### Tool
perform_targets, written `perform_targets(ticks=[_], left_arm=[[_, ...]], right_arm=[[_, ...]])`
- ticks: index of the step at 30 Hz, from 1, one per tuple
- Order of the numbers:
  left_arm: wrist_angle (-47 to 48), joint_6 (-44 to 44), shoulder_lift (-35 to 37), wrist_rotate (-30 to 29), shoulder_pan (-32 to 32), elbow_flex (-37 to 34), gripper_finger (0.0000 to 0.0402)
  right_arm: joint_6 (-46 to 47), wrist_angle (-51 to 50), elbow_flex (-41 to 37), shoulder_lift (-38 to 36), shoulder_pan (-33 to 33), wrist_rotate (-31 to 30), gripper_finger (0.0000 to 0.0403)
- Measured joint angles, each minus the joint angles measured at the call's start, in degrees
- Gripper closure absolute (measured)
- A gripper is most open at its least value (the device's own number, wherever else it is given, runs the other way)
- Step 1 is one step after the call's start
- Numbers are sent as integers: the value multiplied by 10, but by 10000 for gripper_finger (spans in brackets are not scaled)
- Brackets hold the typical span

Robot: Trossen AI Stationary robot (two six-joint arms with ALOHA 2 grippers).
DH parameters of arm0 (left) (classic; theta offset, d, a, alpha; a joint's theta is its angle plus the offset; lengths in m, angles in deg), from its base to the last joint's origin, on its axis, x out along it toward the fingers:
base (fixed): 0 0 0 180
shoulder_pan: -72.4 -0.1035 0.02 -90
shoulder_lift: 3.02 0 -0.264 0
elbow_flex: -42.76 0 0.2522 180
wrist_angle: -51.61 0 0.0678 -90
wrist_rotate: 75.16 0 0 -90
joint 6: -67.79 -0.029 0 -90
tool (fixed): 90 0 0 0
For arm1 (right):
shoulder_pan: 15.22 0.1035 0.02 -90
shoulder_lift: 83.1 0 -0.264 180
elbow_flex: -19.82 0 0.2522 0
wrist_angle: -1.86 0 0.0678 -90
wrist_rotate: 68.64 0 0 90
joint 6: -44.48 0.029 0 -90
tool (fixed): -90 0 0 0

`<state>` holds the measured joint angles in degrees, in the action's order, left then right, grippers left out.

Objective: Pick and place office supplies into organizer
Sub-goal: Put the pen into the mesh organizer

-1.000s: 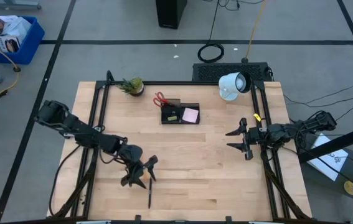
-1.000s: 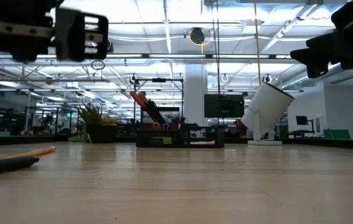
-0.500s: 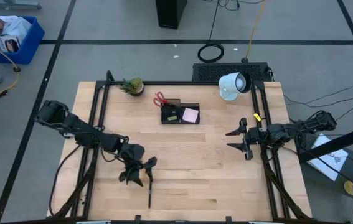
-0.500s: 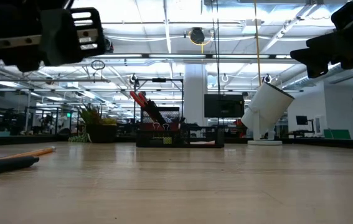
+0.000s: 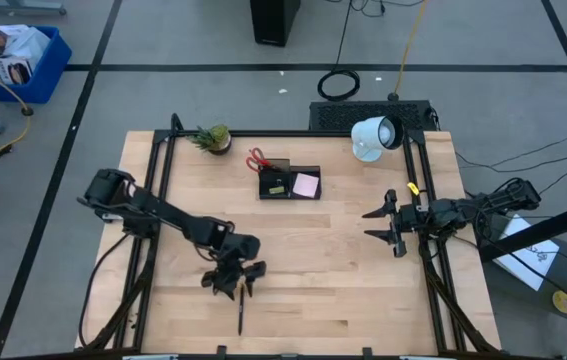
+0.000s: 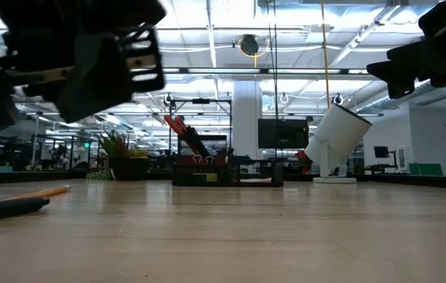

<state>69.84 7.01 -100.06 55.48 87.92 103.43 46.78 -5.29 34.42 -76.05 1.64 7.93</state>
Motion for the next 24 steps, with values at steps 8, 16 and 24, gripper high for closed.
perform_targets(ticks=[8, 16, 24], left_arm=[[151, -36, -72, -26, 1, 106, 146], [154, -26, -84, -78, 4, 107, 146], [152, -37, -84, -81, 4, 80, 146]], right_arm=[[0, 4, 0, 0, 0, 0, 209], [0, 7, 0, 0, 0, 0, 209], [0, 8, 0, 0, 0, 0, 209]])
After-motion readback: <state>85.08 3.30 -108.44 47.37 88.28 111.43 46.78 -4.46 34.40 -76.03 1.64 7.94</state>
